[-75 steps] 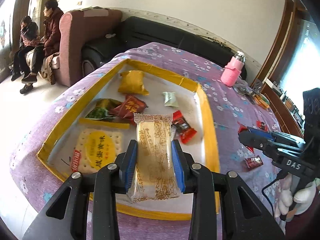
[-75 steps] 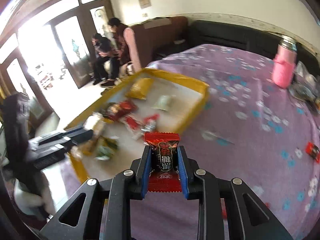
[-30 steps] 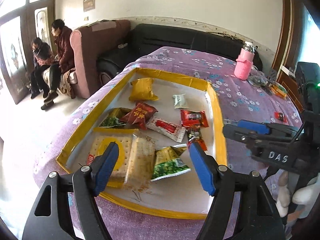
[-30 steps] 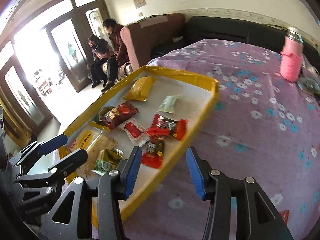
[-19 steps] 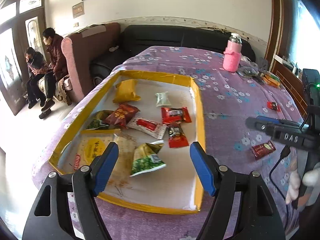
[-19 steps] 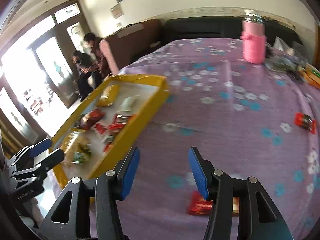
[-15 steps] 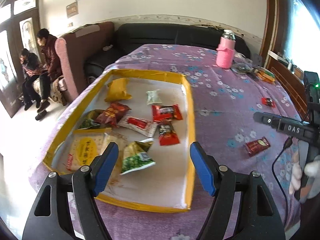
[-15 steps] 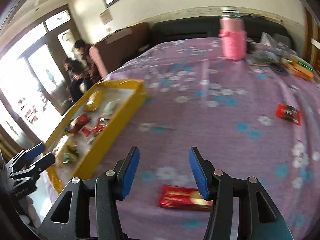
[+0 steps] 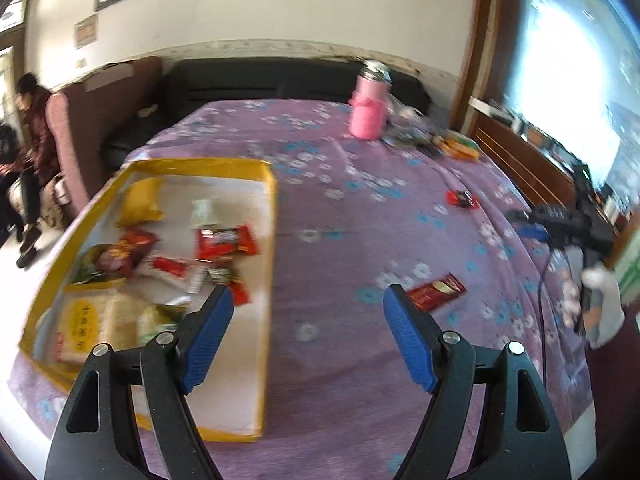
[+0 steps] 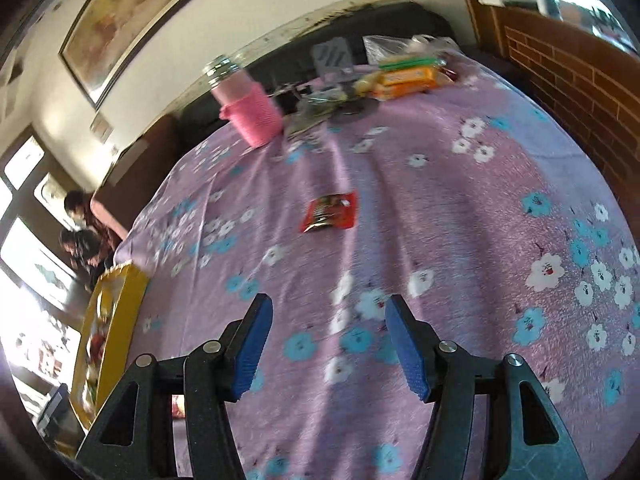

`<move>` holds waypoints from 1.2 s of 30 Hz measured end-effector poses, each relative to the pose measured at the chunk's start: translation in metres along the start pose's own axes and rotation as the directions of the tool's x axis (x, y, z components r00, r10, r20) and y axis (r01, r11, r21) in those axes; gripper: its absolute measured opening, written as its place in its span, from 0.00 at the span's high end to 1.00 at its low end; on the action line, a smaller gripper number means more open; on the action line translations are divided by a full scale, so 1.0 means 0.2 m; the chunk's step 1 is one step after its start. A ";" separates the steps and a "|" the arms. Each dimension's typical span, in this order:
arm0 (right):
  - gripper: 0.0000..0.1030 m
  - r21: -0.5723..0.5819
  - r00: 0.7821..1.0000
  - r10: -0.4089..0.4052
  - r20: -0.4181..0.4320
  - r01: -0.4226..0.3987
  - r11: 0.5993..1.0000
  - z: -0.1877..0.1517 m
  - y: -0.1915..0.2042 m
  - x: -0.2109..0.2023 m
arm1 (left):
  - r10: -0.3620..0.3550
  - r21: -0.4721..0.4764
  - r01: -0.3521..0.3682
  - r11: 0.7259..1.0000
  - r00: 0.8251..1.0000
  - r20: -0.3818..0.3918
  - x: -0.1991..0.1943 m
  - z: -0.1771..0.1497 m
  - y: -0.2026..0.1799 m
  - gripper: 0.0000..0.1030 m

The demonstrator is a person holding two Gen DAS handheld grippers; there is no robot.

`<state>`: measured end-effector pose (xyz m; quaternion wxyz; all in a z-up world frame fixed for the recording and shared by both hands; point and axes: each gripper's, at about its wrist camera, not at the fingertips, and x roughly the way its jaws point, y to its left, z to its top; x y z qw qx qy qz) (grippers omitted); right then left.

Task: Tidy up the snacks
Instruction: 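Move both open tools toward the red candies and chocolate bar on the cloth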

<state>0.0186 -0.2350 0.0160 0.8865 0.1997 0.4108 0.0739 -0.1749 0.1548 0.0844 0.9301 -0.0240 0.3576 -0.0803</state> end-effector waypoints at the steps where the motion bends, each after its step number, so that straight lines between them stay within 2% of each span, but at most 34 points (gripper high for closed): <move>1: 0.40 0.006 1.000 0.005 -0.003 -0.005 1.000 0.01 -0.01 0.01 | -0.011 0.012 0.011 1.000 1.000 -0.009 0.01 0.00 -0.02 0.25; 5: 0.40 -0.026 1.000 0.021 -0.002 -0.021 0.999 0.09 0.04 0.10 | -0.058 0.048 0.061 0.997 0.997 -0.048 0.07 0.00 -0.12 0.25; 8: 0.40 -0.087 1.000 0.003 0.011 -0.002 0.996 0.19 0.13 0.21 | -0.094 0.038 0.097 0.995 0.993 -0.073 0.10 0.00 -0.15 0.25; 11: 0.39 -0.178 0.998 -0.057 -0.007 0.055 0.982 0.32 0.22 0.38 | -0.111 0.020 0.113 0.993 0.990 -0.089 0.12 0.00 -0.16 0.25; 14: 0.39 -0.253 0.990 -0.132 -0.040 0.118 0.960 0.37 0.27 0.52 | -0.108 0.023 0.110 0.994 0.990 -0.091 0.12 0.00 -0.15 0.25; 16: 0.39 -0.302 0.980 -0.190 -0.066 0.162 0.940 0.38 0.27 0.60 | -0.113 0.026 0.116 0.993 0.989 -0.092 0.12 0.00 -0.15 0.25; 19: 0.40 -0.329 0.974 -0.196 -0.112 0.150 0.932 0.33 0.24 0.63 | -0.113 0.022 0.116 0.993 0.989 -0.096 0.13 0.01 -0.14 0.25; 21: 0.47 -0.358 0.971 -0.217 -0.099 0.169 0.918 0.27 0.25 0.59 | -0.124 0.011 0.126 0.992 0.987 -0.103 0.15 0.01 -0.14 0.25; 23: 0.49 -0.368 0.968 -0.233 -0.090 0.185 0.911 0.21 0.26 0.54 | -0.138 -0.003 0.139 0.990 0.984 -0.110 0.16 0.01 -0.13 0.25; 26: 0.55 -0.323 0.973 -0.206 -0.102 0.163 0.932 0.16 0.25 0.49 | -0.150 -0.006 0.151 0.989 0.982 -0.116 0.16 0.00 -0.13 0.25; 30: 0.54 -0.225 0.978 -0.151 -0.145 0.116 0.967 0.08 0.24 0.40 | -0.148 0.030 0.153 0.988 0.981 -0.125 0.16 0.00 -0.17 0.25; 31: 0.51 -0.203 0.978 -0.130 -0.165 0.096 0.975 0.05 0.24 0.38 | -0.151 0.044 0.158 0.986 0.980 -0.131 0.16 0.00 -0.18 0.25; 34: 0.47 -0.158 0.976 -0.027 -0.216 -0.008 0.987 -0.02 0.27 0.33 | -0.167 0.090 0.183 0.979 0.972 -0.165 0.22 0.01 -0.24 0.25; 36: 0.47 -0.123 0.977 0.068 -0.204 -0.094 0.988 -0.05 0.27 0.33 | -0.163 0.148 0.191 0.970 0.969 -0.186 0.28 0.02 -0.32 0.25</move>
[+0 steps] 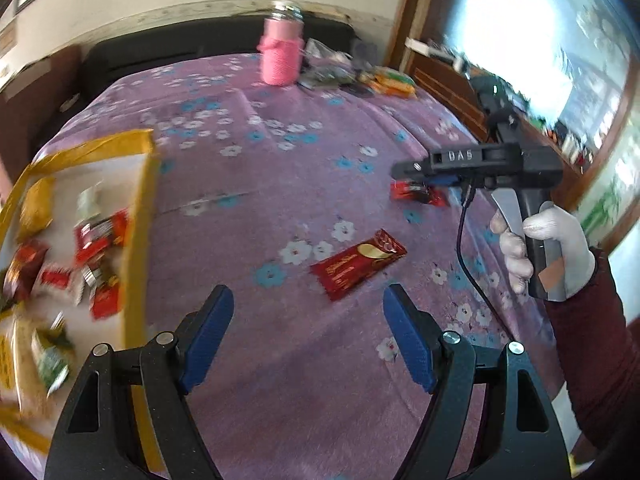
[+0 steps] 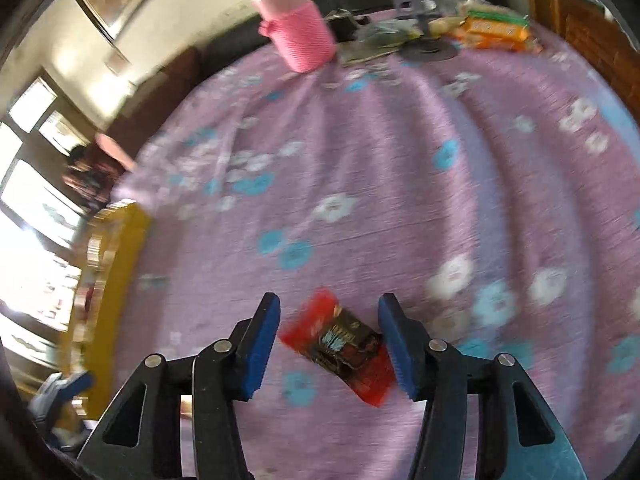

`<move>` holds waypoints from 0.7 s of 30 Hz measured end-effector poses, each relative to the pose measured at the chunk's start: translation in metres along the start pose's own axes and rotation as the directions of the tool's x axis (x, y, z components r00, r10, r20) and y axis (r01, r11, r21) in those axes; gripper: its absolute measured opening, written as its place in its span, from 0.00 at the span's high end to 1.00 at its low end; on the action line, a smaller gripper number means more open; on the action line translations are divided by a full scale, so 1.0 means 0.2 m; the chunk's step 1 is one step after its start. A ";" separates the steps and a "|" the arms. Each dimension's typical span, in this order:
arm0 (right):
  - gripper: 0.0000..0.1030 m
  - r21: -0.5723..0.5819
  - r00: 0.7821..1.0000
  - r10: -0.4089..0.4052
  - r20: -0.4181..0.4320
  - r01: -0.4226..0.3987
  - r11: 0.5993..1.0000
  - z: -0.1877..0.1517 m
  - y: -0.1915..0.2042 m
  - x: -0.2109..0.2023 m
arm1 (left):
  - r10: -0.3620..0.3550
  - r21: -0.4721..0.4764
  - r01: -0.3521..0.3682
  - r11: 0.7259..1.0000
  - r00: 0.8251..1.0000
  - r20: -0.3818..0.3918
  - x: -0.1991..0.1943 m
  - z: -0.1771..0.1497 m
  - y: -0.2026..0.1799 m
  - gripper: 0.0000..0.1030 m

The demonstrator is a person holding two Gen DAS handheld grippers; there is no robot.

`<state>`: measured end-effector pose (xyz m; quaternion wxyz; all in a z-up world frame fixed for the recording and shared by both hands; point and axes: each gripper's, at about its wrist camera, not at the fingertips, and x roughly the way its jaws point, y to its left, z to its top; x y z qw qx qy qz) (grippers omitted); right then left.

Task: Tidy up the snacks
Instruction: 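Move both open tools toward the red candies and chocolate bar on the cloth, then grasp the red chocolate bar with the left tool while the right tool grasps a red candy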

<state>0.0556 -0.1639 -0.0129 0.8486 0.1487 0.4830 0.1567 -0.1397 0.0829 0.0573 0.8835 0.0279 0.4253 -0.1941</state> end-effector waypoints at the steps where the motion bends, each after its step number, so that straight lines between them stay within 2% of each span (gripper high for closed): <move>1: 0.48 -0.006 1.000 0.010 0.018 -0.010 1.000 -0.01 0.00 0.00 | 0.005 0.030 -0.005 1.000 1.000 -0.006 0.02 0.01 -0.03 0.25; 4: 0.48 0.006 0.997 0.052 0.054 -0.053 0.999 -0.02 -0.03 0.00 | 0.013 0.137 -0.008 0.991 0.999 -0.034 0.13 0.05 -0.12 0.25; 6: 0.46 0.032 0.993 0.094 0.064 -0.096 0.995 -0.02 -0.06 -0.01 | -0.027 0.190 0.039 0.981 0.998 -0.063 0.21 0.08 -0.16 0.25; 9: 0.46 0.059 0.989 0.131 0.063 -0.135 0.989 -0.01 -0.10 -0.02 | -0.033 0.241 0.057 0.969 0.994 -0.104 0.31 0.11 -0.21 0.25; 12: 0.46 0.056 0.989 0.137 0.062 -0.140 0.988 -0.01 -0.10 -0.03 | 0.020 0.267 0.020 0.963 0.989 -0.146 0.41 0.13 -0.25 0.28; 13: 0.46 0.052 0.989 0.137 0.063 -0.141 0.989 -0.02 -0.09 -0.04 | 0.017 0.251 0.020 0.968 0.989 -0.146 0.42 0.14 -0.24 0.30; 14: 0.46 0.049 0.989 0.137 0.064 -0.140 0.989 -0.02 -0.09 -0.04 | 0.011 0.221 0.022 0.975 0.989 -0.145 0.42 0.15 -0.23 0.38; 15: 0.45 0.043 0.989 0.134 0.064 -0.137 0.990 -0.02 -0.08 -0.04 | 0.016 0.187 0.011 0.982 0.990 -0.143 0.43 0.16 -0.21 0.40; 18: 0.45 0.031 0.989 0.135 0.059 -0.137 0.990 -0.02 -0.06 -0.04 | 0.077 0.100 -0.065 0.993 0.989 -0.124 0.46 0.19 -0.14 0.41; 21: 0.44 0.015 0.989 0.137 0.049 -0.138 0.990 -0.03 -0.05 -0.04 | 0.128 -0.028 -0.132 0.991 0.985 -0.114 0.48 0.24 -0.06 0.41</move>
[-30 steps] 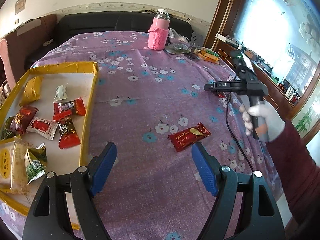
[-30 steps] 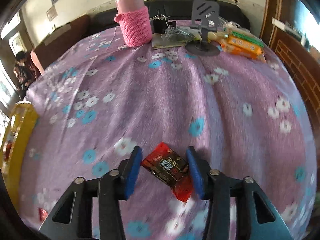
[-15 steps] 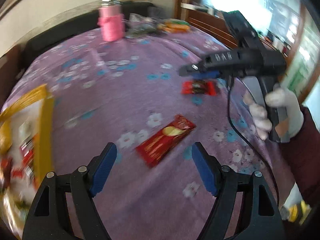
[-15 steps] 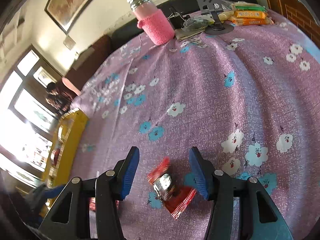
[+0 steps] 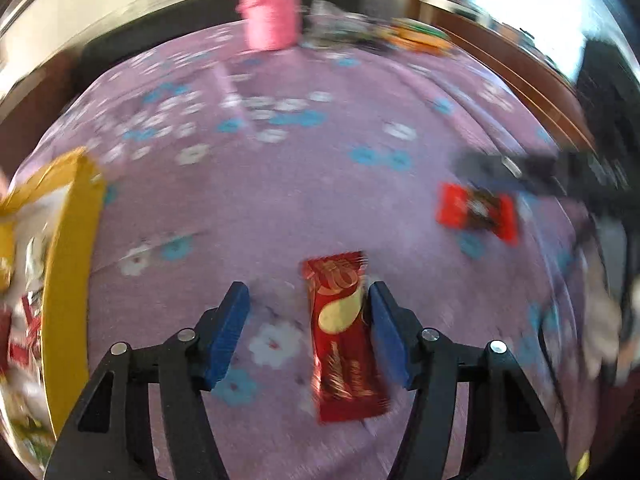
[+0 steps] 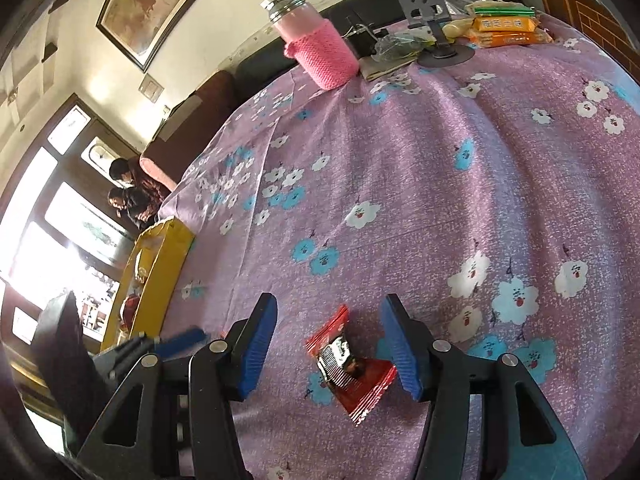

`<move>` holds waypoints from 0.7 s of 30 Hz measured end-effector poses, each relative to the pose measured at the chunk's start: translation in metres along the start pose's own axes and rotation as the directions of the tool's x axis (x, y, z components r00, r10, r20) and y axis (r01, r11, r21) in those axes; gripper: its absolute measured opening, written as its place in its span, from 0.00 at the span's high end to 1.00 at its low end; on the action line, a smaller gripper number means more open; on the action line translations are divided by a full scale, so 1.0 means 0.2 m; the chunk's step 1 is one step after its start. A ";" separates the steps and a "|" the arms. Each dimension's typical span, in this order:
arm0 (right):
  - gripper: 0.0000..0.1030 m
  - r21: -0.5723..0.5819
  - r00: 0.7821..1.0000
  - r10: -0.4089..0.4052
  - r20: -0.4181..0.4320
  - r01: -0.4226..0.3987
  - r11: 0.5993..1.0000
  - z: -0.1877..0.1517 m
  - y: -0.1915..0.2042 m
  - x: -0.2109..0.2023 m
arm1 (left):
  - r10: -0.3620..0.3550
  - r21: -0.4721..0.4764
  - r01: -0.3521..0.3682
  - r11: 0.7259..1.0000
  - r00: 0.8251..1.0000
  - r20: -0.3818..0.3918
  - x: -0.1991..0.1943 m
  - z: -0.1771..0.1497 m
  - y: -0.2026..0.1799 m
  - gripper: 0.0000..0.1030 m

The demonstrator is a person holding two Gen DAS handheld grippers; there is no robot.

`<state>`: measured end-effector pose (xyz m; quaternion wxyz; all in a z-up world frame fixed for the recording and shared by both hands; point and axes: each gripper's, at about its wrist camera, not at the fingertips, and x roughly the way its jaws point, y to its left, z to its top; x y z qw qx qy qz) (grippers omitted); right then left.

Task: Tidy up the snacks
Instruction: 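Grasp the red chocolate bar with the left tool while the right tool grasps a red candy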

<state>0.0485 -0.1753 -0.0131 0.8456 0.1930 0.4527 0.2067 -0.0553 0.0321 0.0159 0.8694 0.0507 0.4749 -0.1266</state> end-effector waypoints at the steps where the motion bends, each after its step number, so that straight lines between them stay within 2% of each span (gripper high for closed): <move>1: 0.44 -0.008 1.000 -0.003 -0.002 0.003 1.000 0.00 0.01 0.00 | -0.011 -0.025 0.011 1.000 1.000 0.001 0.00 0.00 0.01 0.41; 4: 0.41 -0.053 1.000 -0.029 -0.010 0.029 0.998 -0.01 0.04 0.01 | -0.035 -0.038 0.035 0.999 0.999 -0.008 -0.02 -0.02 0.02 0.39; 6: 0.41 -0.090 0.999 -0.049 -0.023 0.047 0.995 -0.02 0.08 0.02 | -0.044 -0.022 0.043 0.999 0.999 -0.015 -0.03 -0.06 0.01 0.28; 10: 0.38 -0.201 0.993 -0.108 -0.054 0.095 0.975 -0.07 0.17 0.07 | -0.038 0.015 0.038 0.999 0.999 -0.013 -0.02 -0.06 -0.04 0.16; 12: 0.36 -0.254 0.990 -0.130 -0.060 0.111 0.961 -0.10 0.21 0.09 | -0.046 0.043 0.047 0.998 0.999 -0.011 0.00 -0.06 -0.07 0.03; 14: 0.35 -0.293 0.986 -0.154 -0.061 0.130 0.947 -0.12 0.24 0.09 | -0.049 0.081 0.049 0.996 0.999 -0.002 0.02 -0.07 -0.09 0.00; 16: 0.36 -0.313 0.984 -0.169 -0.061 0.142 0.939 -0.12 0.24 0.09 | -0.054 0.064 0.054 0.997 0.999 0.004 0.01 -0.07 -0.07 0.00; 17: 0.36 -0.315 0.983 -0.172 -0.061 0.144 0.938 -0.13 0.25 0.10 | -0.046 0.049 0.045 0.998 0.999 0.012 0.00 -0.07 -0.06 0.07; 18: 0.38 -0.321 0.982 -0.180 -0.060 0.151 0.935 -0.13 0.25 0.10 | -0.019 0.050 0.018 0.999 1.000 0.019 -0.01 -0.07 -0.06 0.21; 19: 0.39 -0.333 0.980 -0.193 -0.056 0.164 0.928 -0.13 0.25 0.10 | 0.009 0.064 -0.011 0.998 1.000 0.030 -0.02 -0.07 -0.06 0.28; 21: 0.43 -0.355 0.975 -0.219 -0.046 0.189 0.916 -0.14 0.27 0.10 | 0.012 0.071 -0.015 0.997 0.999 0.041 -0.04 -0.07 -0.05 0.71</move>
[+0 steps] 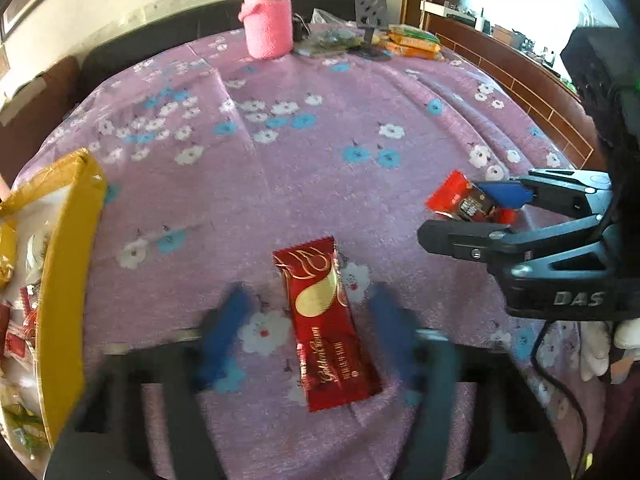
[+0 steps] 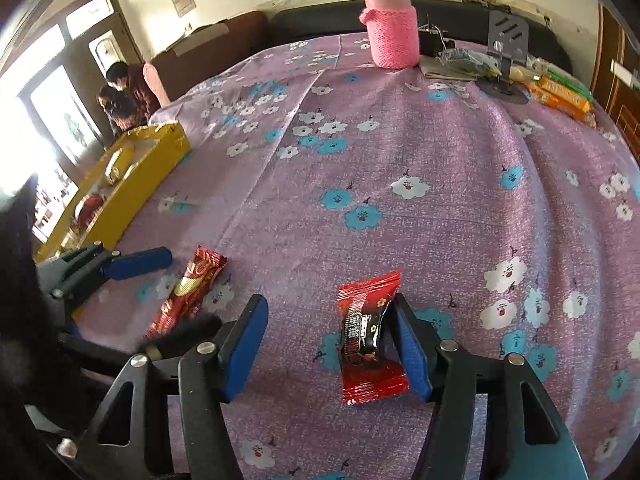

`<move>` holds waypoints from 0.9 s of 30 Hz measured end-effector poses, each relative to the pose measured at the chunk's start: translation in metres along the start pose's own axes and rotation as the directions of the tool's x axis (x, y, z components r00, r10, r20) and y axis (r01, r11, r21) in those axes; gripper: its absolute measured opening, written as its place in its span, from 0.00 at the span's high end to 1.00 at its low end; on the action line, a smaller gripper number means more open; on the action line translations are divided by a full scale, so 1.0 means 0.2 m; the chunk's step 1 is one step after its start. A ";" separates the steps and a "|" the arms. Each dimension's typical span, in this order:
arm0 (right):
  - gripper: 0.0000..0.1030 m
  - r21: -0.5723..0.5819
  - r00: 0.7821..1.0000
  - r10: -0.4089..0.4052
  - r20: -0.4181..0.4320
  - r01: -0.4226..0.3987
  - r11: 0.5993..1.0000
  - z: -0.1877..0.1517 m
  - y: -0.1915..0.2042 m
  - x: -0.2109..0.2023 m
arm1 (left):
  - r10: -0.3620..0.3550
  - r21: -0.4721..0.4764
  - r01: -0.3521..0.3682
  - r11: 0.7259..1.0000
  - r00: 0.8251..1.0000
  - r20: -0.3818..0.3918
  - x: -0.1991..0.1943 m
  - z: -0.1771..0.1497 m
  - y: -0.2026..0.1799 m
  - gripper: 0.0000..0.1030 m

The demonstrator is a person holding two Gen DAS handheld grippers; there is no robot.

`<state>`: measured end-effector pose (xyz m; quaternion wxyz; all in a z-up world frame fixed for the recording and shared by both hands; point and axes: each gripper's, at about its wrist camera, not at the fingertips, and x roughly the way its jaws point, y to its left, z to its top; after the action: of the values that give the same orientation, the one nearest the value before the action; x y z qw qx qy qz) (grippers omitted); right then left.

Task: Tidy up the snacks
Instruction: 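Grasp the red chocolate bar with the left tool while the right tool grasps a red candy, then carry the chocolate bar into the tray with the left tool while the right tool drops its candy there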

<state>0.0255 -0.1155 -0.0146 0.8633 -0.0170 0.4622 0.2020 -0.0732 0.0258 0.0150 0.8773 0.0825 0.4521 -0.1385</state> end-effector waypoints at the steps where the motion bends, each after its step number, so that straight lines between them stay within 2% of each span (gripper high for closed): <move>1: 0.49 -0.020 0.999 -0.033 0.001 0.033 0.999 -0.01 0.02 0.00 | -0.008 0.004 0.008 1.000 1.000 -0.004 -0.01 0.00 0.00 0.78; 2: 0.54 -0.044 0.998 -0.066 0.000 0.066 0.997 -0.01 0.03 0.01 | -0.003 0.008 0.003 1.000 1.000 -0.008 -0.01 0.00 0.00 0.78; 3: 0.67 -0.070 0.994 -0.108 0.004 0.108 0.992 -0.01 0.05 0.01 | -0.002 0.008 0.002 1.000 1.000 -0.007 -0.01 0.00 -0.01 0.78; 4: 0.75 -0.073 0.993 -0.117 0.006 0.117 0.990 -0.02 0.05 0.01 | -0.003 0.005 0.004 1.000 1.000 -0.005 -0.01 0.00 0.00 0.78; 15: 0.81 -0.001 0.998 -0.050 0.038 0.050 0.999 -0.02 0.02 -0.02 | -0.047 -0.089 0.050 0.995 0.998 0.032 -0.11 -0.08 0.09 0.78; 22: 0.81 0.073 0.993 0.010 0.117 -0.019 0.997 0.01 -0.04 -0.09 | -0.052 -0.151 0.065 0.986 0.995 0.088 -0.24 -0.11 0.17 0.78; 27: 0.81 0.131 0.991 0.024 0.135 -0.042 0.990 0.01 -0.09 -0.09 | -0.036 -0.179 0.060 0.982 0.990 0.134 -0.34 -0.13 0.23 0.78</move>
<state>0.0253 -0.1381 -0.0018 0.8878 0.0620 0.4164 0.1858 -0.1168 0.0871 0.0554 0.9051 -0.0186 0.4067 -0.1225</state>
